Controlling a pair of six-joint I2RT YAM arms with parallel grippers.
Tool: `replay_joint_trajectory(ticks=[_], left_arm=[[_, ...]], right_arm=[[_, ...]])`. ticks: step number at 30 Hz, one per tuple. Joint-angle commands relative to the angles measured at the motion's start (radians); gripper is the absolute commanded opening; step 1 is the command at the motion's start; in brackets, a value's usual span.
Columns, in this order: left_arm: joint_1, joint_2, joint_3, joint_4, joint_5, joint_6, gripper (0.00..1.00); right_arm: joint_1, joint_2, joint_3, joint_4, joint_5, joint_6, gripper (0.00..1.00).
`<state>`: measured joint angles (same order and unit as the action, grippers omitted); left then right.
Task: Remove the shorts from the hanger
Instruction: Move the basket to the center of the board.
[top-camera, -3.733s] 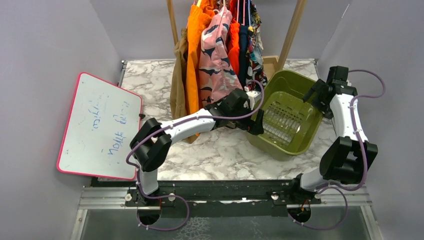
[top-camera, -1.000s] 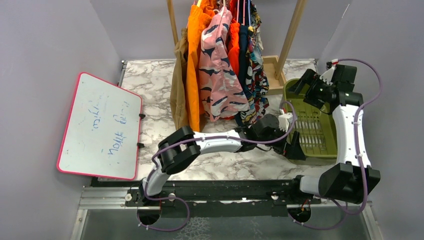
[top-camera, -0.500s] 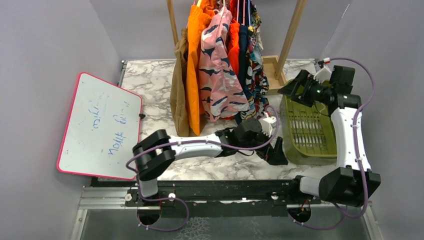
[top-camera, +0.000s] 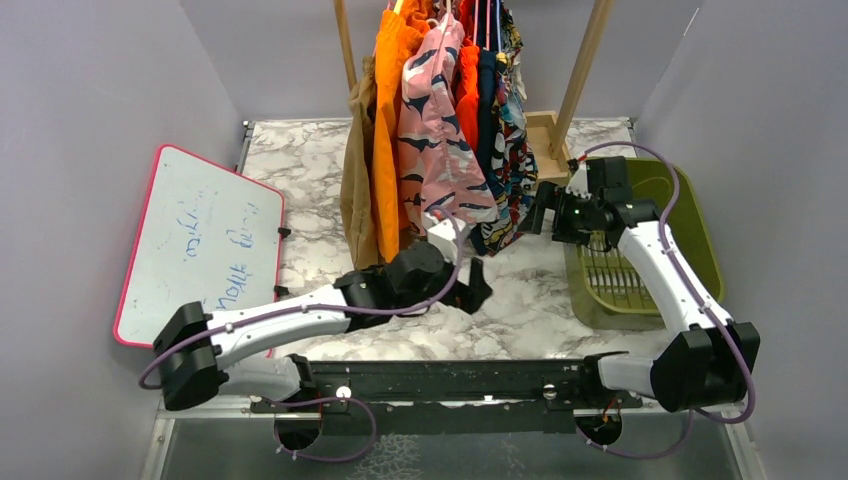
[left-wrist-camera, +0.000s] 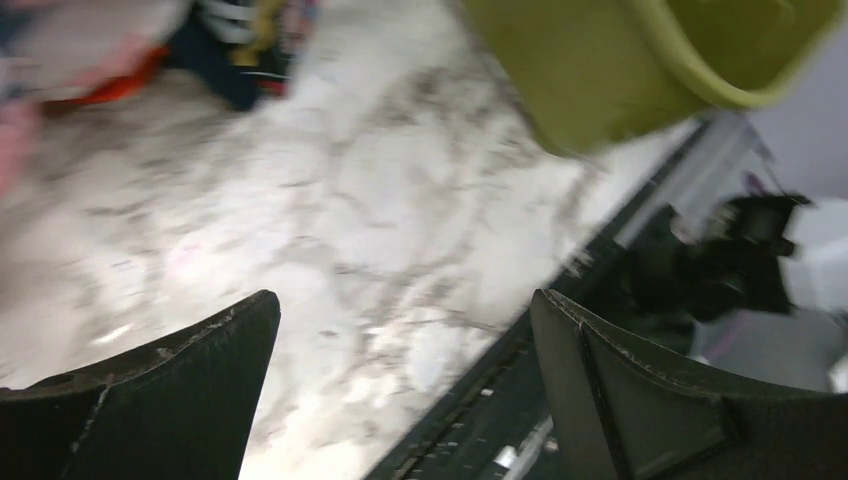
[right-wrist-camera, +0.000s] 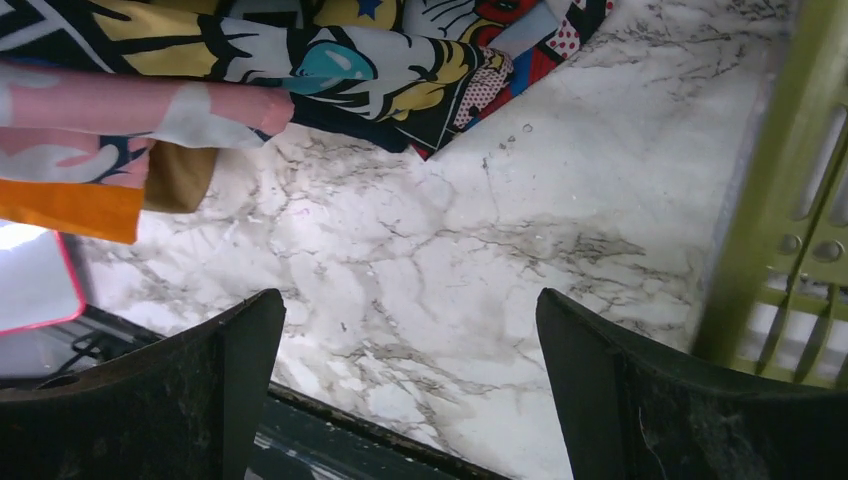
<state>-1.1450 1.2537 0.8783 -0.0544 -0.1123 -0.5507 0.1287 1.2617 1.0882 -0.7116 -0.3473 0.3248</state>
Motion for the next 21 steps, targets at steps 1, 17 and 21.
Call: replay_joint_trajectory(ticks=[1, 17, 21], left_arm=[[0.094, -0.114, -0.053, -0.169, -0.185, 0.02, 0.99], [0.266, -0.34, -0.216, -0.275, -0.16, -0.01, 0.99], [0.298, -0.326, -0.221, -0.301, -0.168, -0.005, 0.99]], right_arm=[[0.015, 0.04, -0.008, -0.021, 0.155, -0.052, 0.99], [0.016, 0.054, 0.018, -0.035, 0.355, -0.061, 0.99], [0.015, -0.025, 0.023, 0.02, 0.159, -0.054, 0.98]])
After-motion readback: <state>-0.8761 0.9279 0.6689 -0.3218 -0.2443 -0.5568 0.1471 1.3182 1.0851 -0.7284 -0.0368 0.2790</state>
